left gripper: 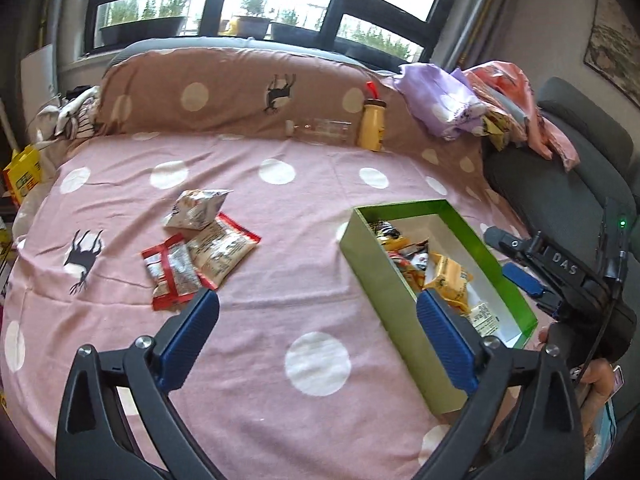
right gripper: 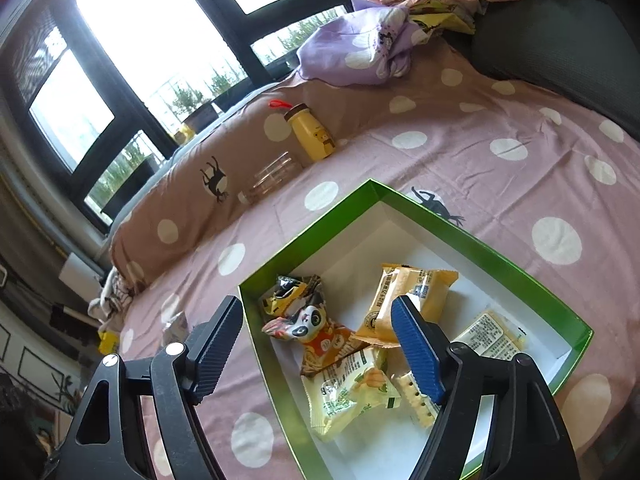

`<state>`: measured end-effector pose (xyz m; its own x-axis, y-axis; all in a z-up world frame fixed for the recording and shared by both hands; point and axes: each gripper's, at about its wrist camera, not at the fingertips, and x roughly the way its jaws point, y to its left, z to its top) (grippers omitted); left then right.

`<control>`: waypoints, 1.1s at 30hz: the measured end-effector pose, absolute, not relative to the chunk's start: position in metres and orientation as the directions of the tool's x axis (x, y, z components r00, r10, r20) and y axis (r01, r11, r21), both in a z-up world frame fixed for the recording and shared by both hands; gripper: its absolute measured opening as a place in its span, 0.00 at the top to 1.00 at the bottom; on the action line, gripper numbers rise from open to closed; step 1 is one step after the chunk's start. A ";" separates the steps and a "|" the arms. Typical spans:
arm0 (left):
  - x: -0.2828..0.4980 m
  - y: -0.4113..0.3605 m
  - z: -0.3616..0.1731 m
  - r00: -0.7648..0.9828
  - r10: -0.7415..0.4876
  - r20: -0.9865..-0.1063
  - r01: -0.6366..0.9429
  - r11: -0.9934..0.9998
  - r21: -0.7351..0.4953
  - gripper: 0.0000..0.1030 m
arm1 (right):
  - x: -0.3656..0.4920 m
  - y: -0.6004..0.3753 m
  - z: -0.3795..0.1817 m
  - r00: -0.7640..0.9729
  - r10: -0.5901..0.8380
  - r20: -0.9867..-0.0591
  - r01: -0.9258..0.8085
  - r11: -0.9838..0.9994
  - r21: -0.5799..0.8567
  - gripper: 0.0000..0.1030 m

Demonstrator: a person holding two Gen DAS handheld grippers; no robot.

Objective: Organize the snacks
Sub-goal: 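Withdraw the right gripper from the box toward the remaining snacks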

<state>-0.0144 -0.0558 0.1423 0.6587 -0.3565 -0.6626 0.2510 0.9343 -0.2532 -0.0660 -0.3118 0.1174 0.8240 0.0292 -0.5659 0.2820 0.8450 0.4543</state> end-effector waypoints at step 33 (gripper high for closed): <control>-0.002 0.030 0.130 0.705 -0.216 -0.676 -0.030 0.943 -0.333 0.01 | -0.041 -0.195 0.115 0.824 0.054 -0.564 0.101 0.966 0.240 0.22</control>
<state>-0.0016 0.0298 0.1296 0.7046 -0.2162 -0.6758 -0.0299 0.9426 -0.3327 -0.0409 -0.1947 0.1150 0.8243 0.0539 -0.5635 0.1007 0.9656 0.2397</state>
